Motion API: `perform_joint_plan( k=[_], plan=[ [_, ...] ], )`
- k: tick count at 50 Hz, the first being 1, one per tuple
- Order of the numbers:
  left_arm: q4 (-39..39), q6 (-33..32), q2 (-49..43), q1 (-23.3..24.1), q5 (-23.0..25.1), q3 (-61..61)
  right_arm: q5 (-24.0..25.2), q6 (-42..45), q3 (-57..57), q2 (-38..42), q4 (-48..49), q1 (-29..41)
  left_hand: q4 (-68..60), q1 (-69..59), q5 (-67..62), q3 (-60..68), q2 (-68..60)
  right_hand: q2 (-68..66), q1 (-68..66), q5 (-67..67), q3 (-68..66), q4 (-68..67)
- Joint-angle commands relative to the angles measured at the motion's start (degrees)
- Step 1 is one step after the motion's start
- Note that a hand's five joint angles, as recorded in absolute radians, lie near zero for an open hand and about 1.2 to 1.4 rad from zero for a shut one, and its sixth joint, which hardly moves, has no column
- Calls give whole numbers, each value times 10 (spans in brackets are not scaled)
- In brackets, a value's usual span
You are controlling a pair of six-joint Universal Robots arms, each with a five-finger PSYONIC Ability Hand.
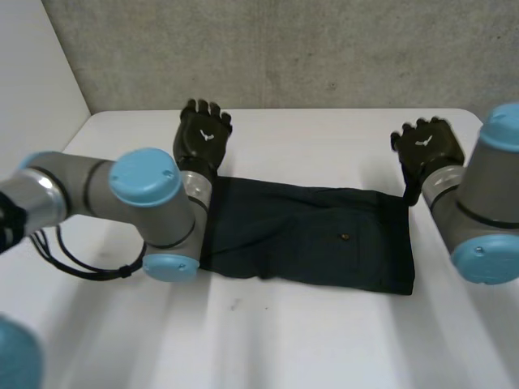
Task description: Fold the shorts.
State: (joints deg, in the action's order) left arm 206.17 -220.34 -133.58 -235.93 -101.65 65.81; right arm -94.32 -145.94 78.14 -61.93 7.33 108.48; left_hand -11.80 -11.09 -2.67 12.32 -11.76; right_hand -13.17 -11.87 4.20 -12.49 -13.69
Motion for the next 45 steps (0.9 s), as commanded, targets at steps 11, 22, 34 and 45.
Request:
perform_joint_plan(
  k=[11, 22, 34, 45],
  plan=[
    [-108, 184, 254, 14, 12, 303, 127, -98, 264, -195, -95, -6, 16, 9, 25, -21, 15, 32, 19, -42, 25, 37],
    [-75, 282, 255, 3, 9, 382, 121, -94, 353, -114, 81, -23, 17, 10, 26, -23, 17, -119, -132, 108, -125, -114],
    [-60, 284, 262, 3, 9, 400, 88, -52, 339, -71, 111, -30, 18, 11, 27, -23, 18, -668, -681, 658, -675, -663],
    [-60, 284, 289, 2, 8, 408, 87, 204, 336, -178, -32, -126, 18, 11, 27, -23, 18, -668, -681, 658, -675, -663]
  ],
)
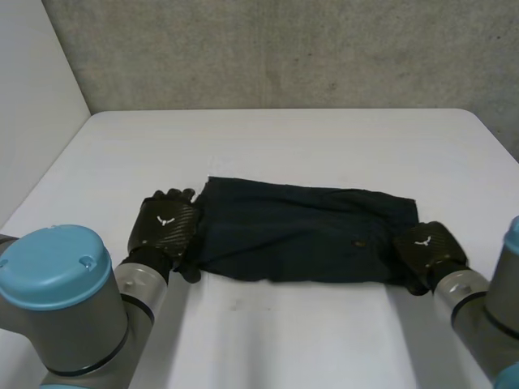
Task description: Fold the shorts.
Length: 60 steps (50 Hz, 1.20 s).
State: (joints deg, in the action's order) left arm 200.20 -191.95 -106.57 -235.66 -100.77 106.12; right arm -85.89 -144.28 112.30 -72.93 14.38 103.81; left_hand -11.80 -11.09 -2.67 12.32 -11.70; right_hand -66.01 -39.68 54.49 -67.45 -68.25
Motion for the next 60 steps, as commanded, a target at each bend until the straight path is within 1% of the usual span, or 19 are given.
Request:
perform_joint_plan(
  k=[1, 4, 6, 13, 17, 18, 23, 24, 26, 27, 29, 31, 35, 38, 39, 42, 45, 49, 60],
  plan=[
    [-1, 0, 22, -2, -1, 6, 3, 214, -9, -74, -112, -86, 18, 11, 27, -23, 17, -140, -403, 155, -125, -117],
    [-1, 0, 29, -2, -1, 7, -5, 303, -43, -91, -123, -93, 18, 11, 27, -23, 17, -140, -403, 155, -125, -117],
    [0, 1, 34, -2, -1, 7, -6, 336, -79, -93, -124, -54, 18, 11, 27, -23, 17, -140, -403, 155, -125, -117],
    [2, 0, 46, -4, -2, 10, 8, 342, -181, -71, -129, 81, 18, 11, 27, -23, 17, -140, -403, 155, -125, -117],
    [8, 0, 52, -16, -2, 14, 55, 349, -224, -10, -128, 187, 18, 11, 27, -23, 17, -140, -403, 155, -125, -117],
    [10, 1, 52, -19, -2, 14, 88, 348, -245, 16, -127, 237, 18, 11, 27, -23, 17, -140, -403, 155, -125, -117],
    [11, 0, 61, -32, -4, 14, 169, 330, -268, 74, -124, 309, 18, 11, 27, -23, 17, -140, -403, 155, -125, -117],
    [11, 1, 64, -33, -3, 13, 182, 324, -267, 87, -122, 313, 18, 11, 27, -23, 17, -140, -403, 155, -125, -117],
    [11, 1, 72, -40, -3, 11, 204, 295, -270, 110, -122, 314, 18, 11, 27, -23, 17, 13, -250, 2, 28, 36],
    [11, 0, 75, -44, -2, 10, 208, 280, -271, 116, -122, 314, 18, 11, 27, -23, 17, 98, -166, -82, 112, 120],
    [11, 0, 82, -52, 2, 4, 209, 211, -274, 122, -122, 312, 18, 11, 27, -23, 17, 393, 130, -378, 408, 416],
    [11, -3, 84, -55, 3, -5, 209, 169, -274, 121, -121, 311, 18, 11, 27, -23, 17, 532, 268, -517, 546, 554],
    [6, -3, 82, -51, 2, -58, 200, -4, -274, 93, -99, 278, 18, 10, 26, -23, 16, 560, 297, -545, 575, 583],
    [5, -1, 74, -39, 7, -95, 164, -132, -274, 42, -88, 228, 18, 10, 26, -23, 16, 560, 297, -545, 575, 583],
    [5, -1, 71, -34, 11, -104, 141, -204, -276, 22, -89, 203, 18, 10, 26, -23, 16, 560, 297, -545, 575, 583],
    [5, 1, 33, 3, 46, -144, 118, -293, -275, 11, -95, 175, 11, 4, 20, -16, 10, 560, 297, -545, 575, 583],
    [-6, 5, -10, 40, 74, -173, 113, -311, -274, 18, -114, 160, 7, 0, 16, -13, 6, 560, 297, -545, 575, 583],
    [-56, 12, -78, 64, 70, -213, 111, -283, -281, 63, -141, 147, 4, -3, 13, -9, 3, 560, 297, -545, 575, 583],
    [-197, 77, -200, 61, 19, -257, 98, -206, -322, 214, -157, 134, 2, -5, 11, -8, 1, 560, 297, -545, 575, 583]
  ],
)
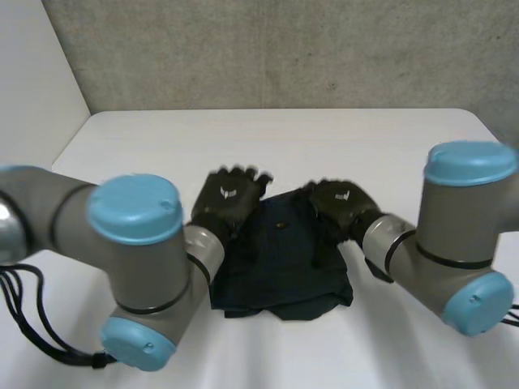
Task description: Fold the shorts.
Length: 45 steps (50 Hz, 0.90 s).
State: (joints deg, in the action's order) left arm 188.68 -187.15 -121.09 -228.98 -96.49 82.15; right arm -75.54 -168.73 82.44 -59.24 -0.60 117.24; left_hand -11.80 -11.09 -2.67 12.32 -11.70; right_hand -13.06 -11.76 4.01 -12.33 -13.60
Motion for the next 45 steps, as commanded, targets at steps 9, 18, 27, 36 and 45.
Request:
perform_joint_plan(
  k=[9, 18, 27, 36, 45],
  plan=[
    [-105, 26, -37, -8, -24, -31, -50, 71, -29, 39, -40, -3, 2, -5, 11, -8, 1, 31, 18, -40, 23, 36],
    [-119, 27, 151, -64, -5, -57, -101, 39, -39, -129, -24, -5, 2, -5, 11, -8, 1, 31, 18, -40, 23, 36],
    [-319, 46, 243, -158, 54, -143, -233, 36, -99, -216, -66, -30, 6, -1, 14, -11, 5, 31, 18, -40, 23, 36],
    [-350, 69, 274, -192, 79, -122, -229, 38, -114, -231, -106, -37, 14, 7, 23, -19, 13, 31, 18, -40, 23, 36],
    [-283, 64, 298, -185, 75, -75, -129, 83, -80, -205, -110, -37, 18, 10, 26, -23, 16, 31, 18, -40, 23, 36]
  ],
)
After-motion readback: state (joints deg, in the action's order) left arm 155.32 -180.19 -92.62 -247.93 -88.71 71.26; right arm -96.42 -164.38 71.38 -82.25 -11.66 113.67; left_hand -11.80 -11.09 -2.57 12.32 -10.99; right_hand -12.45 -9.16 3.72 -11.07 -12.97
